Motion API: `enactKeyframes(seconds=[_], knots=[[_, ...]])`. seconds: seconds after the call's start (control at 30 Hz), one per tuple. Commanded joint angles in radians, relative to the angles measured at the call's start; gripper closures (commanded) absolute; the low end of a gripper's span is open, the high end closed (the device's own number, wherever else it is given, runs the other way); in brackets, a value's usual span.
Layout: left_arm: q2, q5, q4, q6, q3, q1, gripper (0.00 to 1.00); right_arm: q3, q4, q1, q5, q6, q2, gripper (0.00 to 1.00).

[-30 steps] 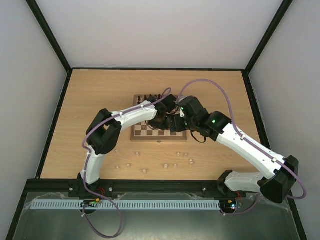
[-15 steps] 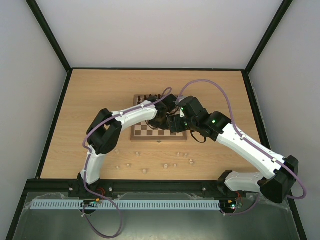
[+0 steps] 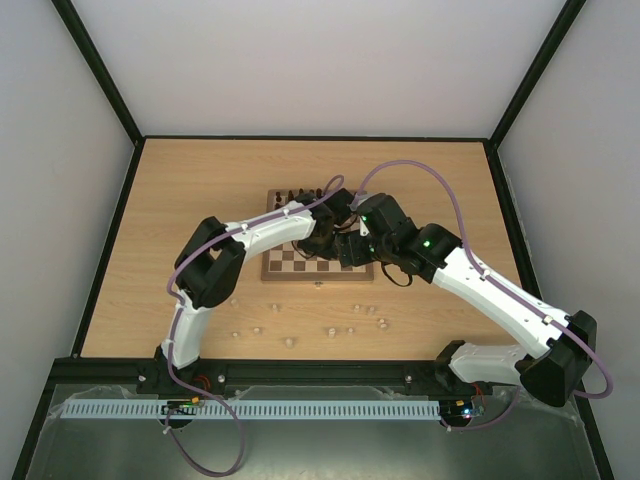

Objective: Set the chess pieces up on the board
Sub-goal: Place the chess piece on the chessboard, then pick up the chess piece at the center of the board.

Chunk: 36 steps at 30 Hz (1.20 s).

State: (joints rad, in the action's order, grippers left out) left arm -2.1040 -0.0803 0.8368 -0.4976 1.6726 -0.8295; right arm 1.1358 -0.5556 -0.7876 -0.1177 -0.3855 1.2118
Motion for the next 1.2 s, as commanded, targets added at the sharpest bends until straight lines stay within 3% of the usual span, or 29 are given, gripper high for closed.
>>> enactKeyframes(seconds=[0.0, 0.5, 0.6, 0.7, 1.0, 1.17], knots=[[-0.025, -0.009, 0.011, 0.008, 0.023, 0.006, 0.78, -0.009, -0.011, 0.001, 0.007, 0.004, -0.003, 0.18], [0.047, -0.027, 0.040, 0.000, 0.067, -0.002, 0.65, -0.011, -0.009, 0.002, 0.011, 0.004, -0.001, 0.18], [0.096, -0.054, 0.059, -0.012, 0.057, -0.007, 0.57, -0.012, -0.009, 0.002, 0.009, 0.004, -0.002, 0.18], [0.190, -0.096, 0.050, -0.031, -0.007, -0.010, 0.47, -0.012, -0.009, 0.001, 0.009, 0.004, -0.002, 0.17], [0.596, -0.188, -0.002, -0.142, -0.336, -0.007, 0.34, -0.011, -0.009, 0.000, 0.016, 0.005, -0.006, 0.10], [0.812, -0.199, -0.022, -0.219, -0.475, -0.008, 0.07, -0.009, -0.001, -0.003, 0.056, 0.007, 0.013, 0.01]])
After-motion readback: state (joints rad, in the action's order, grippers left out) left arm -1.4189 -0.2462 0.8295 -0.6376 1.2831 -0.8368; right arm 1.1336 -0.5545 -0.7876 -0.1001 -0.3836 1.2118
